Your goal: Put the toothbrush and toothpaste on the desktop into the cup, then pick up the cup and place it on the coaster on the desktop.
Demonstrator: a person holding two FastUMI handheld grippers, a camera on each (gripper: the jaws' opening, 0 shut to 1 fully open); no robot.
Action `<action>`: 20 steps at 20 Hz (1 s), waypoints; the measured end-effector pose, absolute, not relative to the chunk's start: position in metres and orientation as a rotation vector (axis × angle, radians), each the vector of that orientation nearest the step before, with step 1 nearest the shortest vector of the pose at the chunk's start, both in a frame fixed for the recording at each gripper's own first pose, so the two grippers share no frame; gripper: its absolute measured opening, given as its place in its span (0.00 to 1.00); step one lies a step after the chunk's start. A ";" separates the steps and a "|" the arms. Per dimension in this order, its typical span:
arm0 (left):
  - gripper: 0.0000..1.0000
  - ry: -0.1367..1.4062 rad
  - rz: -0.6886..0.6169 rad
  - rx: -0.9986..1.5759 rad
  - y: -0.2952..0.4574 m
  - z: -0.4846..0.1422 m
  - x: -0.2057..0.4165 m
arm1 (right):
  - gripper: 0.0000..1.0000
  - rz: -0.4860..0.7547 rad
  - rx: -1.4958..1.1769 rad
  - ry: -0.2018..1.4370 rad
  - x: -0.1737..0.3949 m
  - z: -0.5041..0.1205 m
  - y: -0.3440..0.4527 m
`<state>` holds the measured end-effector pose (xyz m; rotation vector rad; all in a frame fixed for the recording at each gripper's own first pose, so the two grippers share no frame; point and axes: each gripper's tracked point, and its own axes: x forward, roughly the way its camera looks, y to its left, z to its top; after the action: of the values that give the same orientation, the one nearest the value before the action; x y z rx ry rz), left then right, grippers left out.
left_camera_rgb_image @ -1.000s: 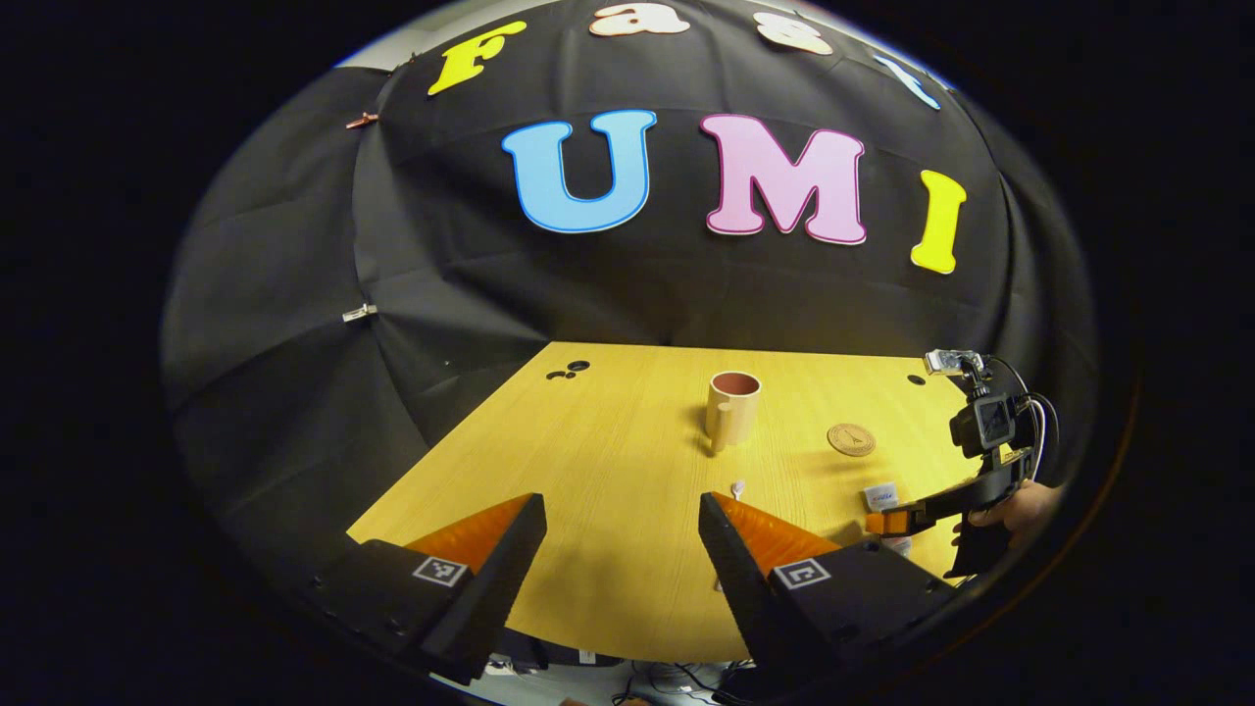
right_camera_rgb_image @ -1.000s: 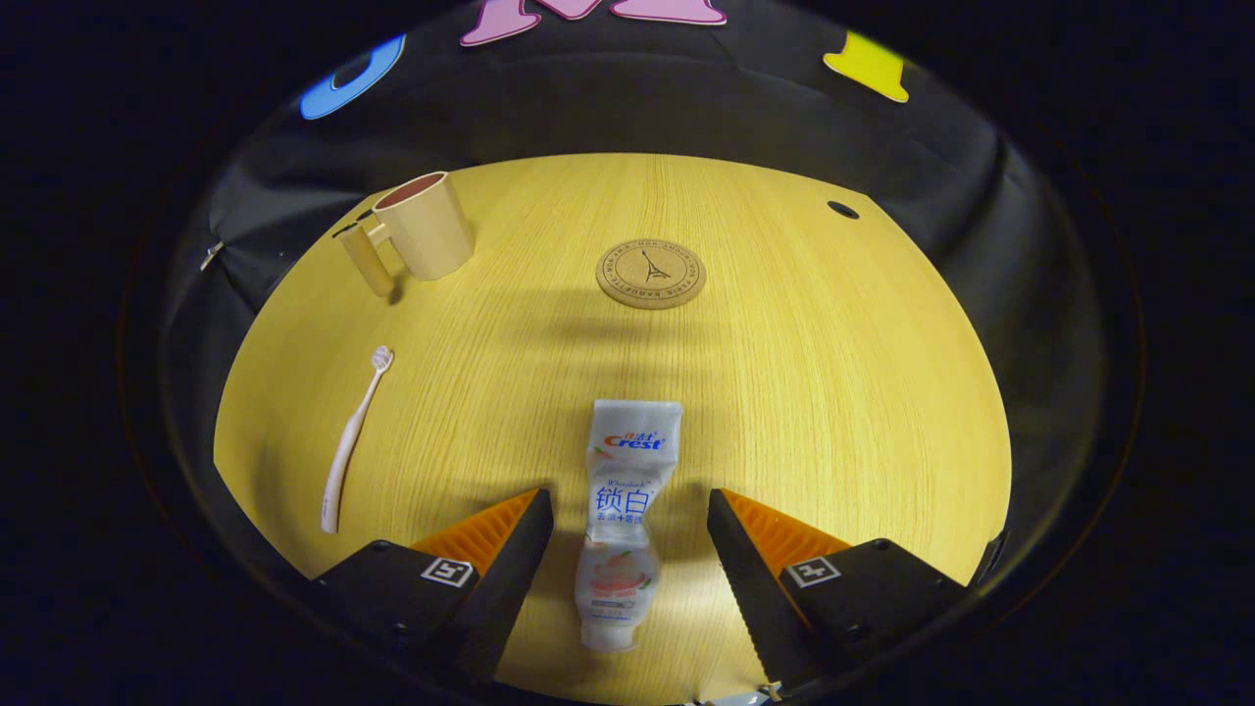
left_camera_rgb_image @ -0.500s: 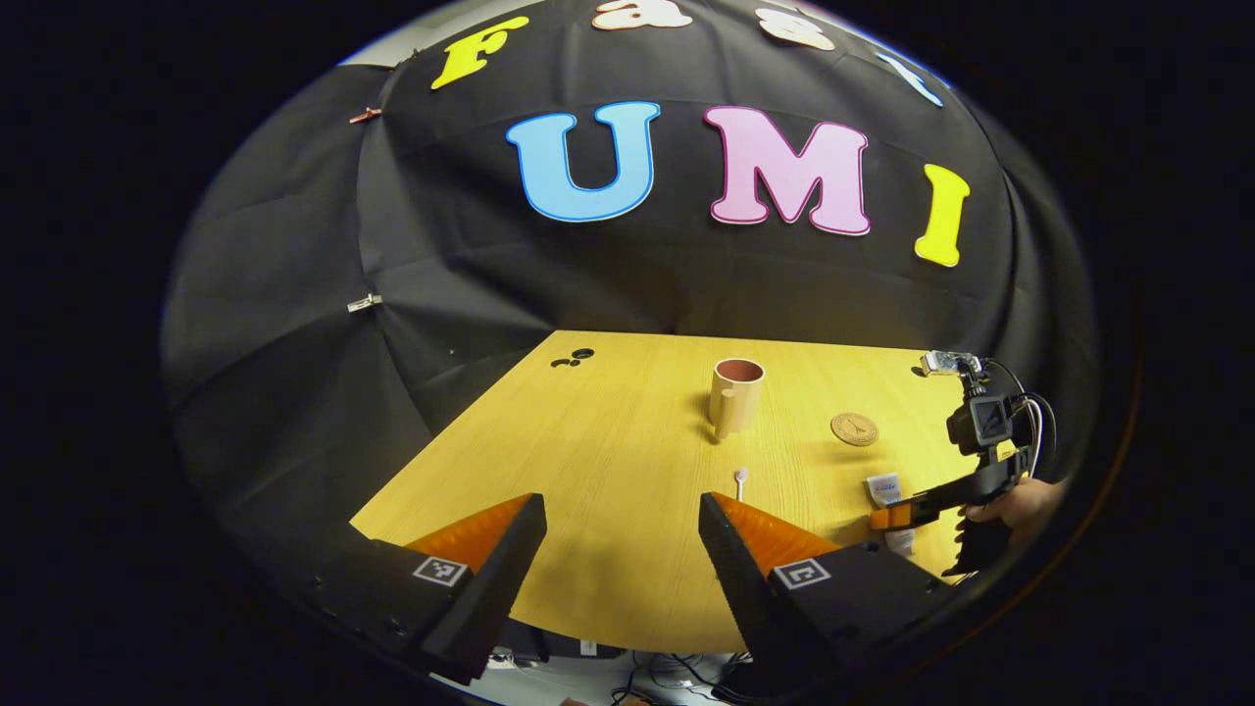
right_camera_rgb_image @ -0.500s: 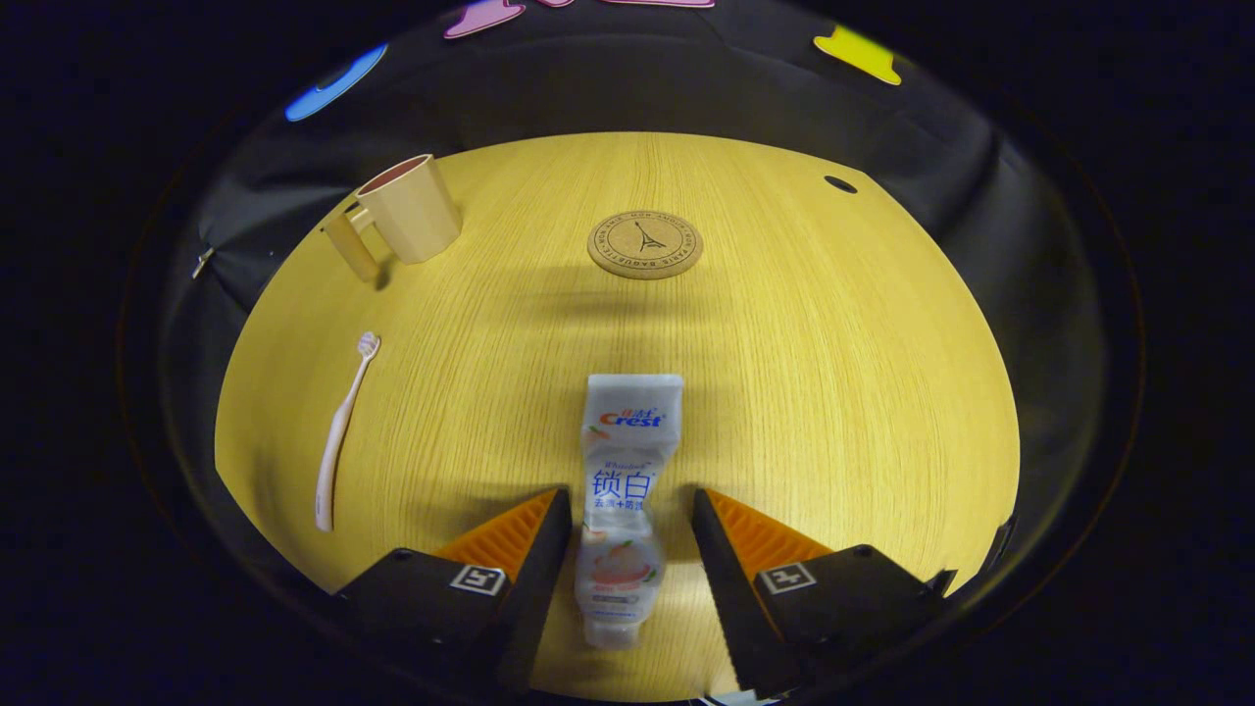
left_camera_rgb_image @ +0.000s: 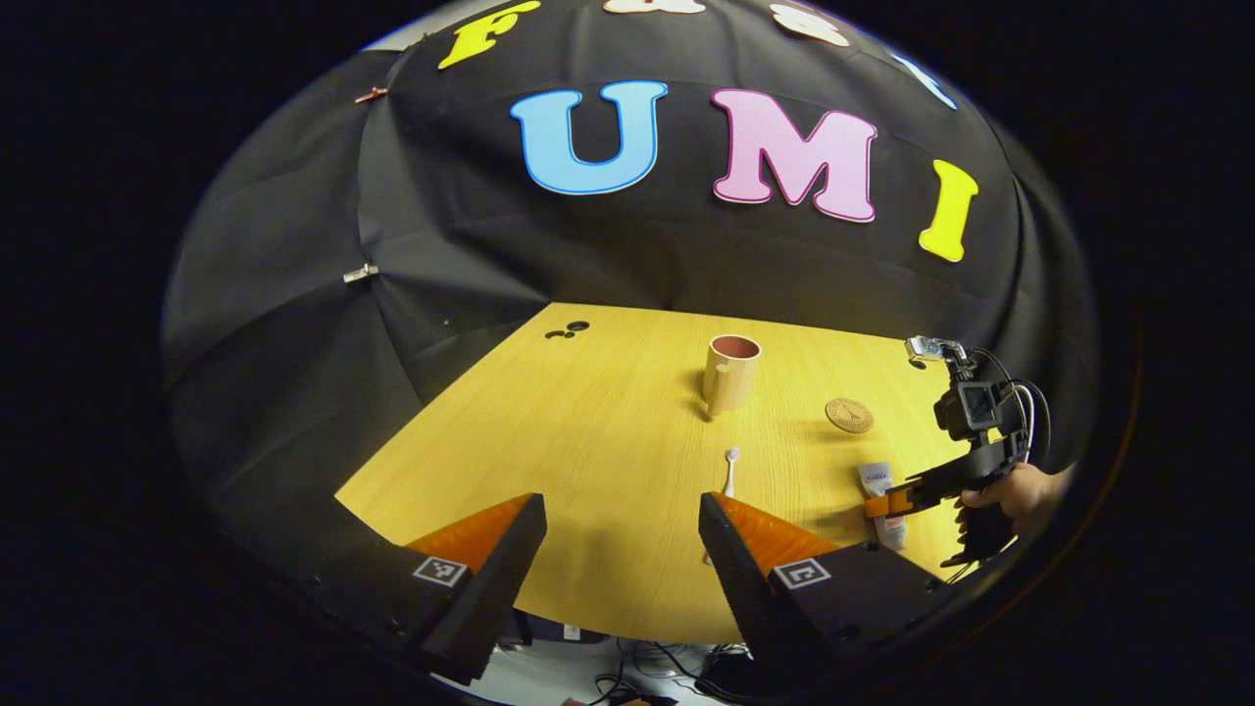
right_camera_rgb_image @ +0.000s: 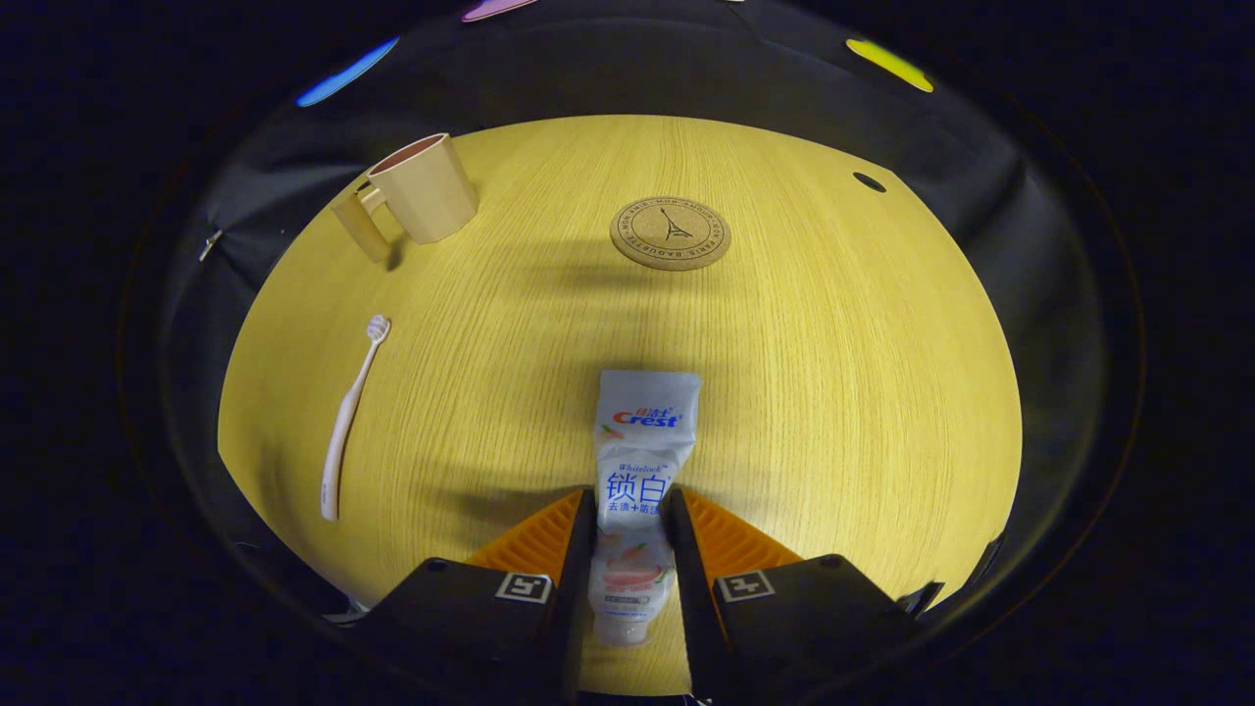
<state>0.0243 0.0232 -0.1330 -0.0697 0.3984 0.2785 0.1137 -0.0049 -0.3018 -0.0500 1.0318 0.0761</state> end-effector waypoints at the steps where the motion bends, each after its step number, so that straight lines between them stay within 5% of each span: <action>1: 0.97 0.406 0.284 -0.077 0.023 -0.135 0.024 | 0.41 0.082 -0.053 1.032 0.114 -0.301 -0.005; 6: 0.97 0.421 0.304 -0.060 0.024 -0.145 0.029 | 0.31 0.135 -0.005 1.050 0.116 -0.299 -0.006; 14: 0.97 0.468 0.249 -0.061 -0.002 -0.160 0.073 | 0.31 0.244 0.010 0.997 0.114 -0.265 -0.022; 20: 0.98 0.641 0.155 -0.063 -0.029 -0.207 0.119 | 0.31 0.301 0.055 0.946 0.112 -0.242 -0.039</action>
<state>0.1188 -0.0293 -0.2066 -0.0634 0.6405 0.1552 0.1115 -0.0388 -0.2416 0.0553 0.9458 0.3008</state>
